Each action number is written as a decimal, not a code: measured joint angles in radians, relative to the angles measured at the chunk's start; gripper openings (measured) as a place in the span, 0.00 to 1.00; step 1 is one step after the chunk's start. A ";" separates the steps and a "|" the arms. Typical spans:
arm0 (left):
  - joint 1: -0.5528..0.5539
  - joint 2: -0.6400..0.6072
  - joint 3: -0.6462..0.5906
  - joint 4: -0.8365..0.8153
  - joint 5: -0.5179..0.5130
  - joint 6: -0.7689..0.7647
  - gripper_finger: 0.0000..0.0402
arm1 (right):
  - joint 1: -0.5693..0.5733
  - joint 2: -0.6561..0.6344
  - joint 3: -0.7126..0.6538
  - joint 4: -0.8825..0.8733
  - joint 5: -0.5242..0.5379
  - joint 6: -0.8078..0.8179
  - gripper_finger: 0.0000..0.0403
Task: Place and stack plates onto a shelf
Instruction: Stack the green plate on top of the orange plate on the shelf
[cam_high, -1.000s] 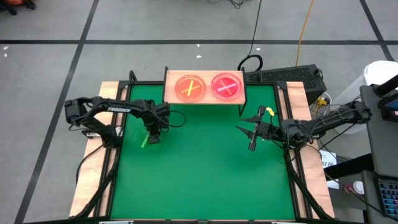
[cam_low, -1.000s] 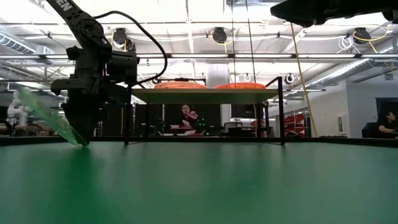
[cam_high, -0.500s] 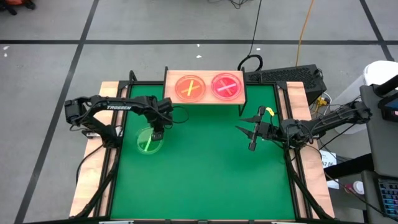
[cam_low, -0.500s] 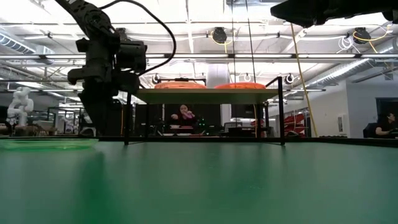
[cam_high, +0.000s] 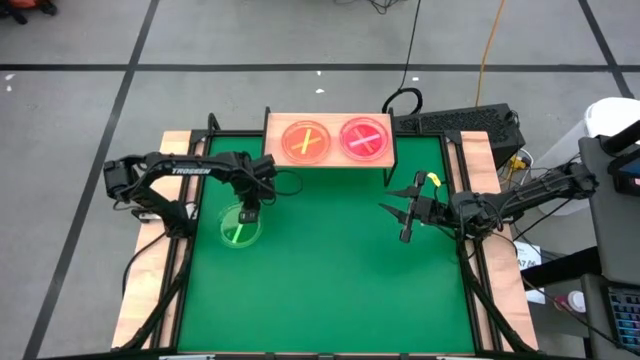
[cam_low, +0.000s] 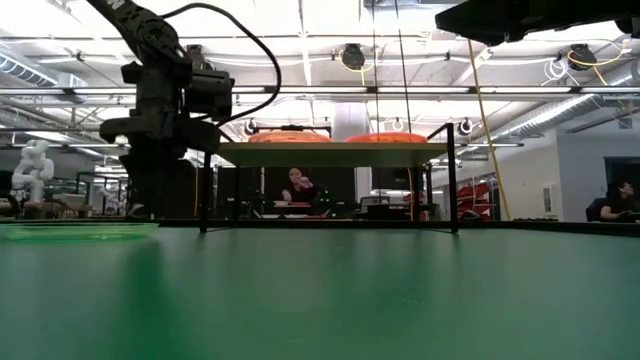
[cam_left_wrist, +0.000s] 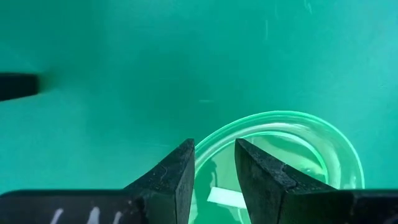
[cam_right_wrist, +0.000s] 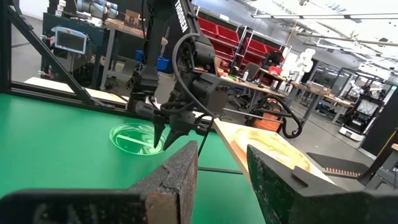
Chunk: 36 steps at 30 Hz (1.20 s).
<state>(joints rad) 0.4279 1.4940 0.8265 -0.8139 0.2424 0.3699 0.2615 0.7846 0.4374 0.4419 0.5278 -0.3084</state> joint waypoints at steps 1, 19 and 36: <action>0.003 0.000 0.000 0.001 0.000 0.013 0.30 | -0.001 0.000 0.000 0.000 0.000 0.000 0.30; 0.009 0.144 0.006 0.005 0.022 0.149 0.30 | -0.026 0.000 0.000 -0.007 0.000 0.009 0.30; -0.005 0.142 0.036 -0.065 0.083 0.113 0.02 | -0.026 0.000 0.000 -0.009 0.000 0.009 0.30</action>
<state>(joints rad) 0.4232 1.6358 0.8627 -0.8786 0.3254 0.4826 0.2359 0.7848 0.4374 0.4332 0.5274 -0.2994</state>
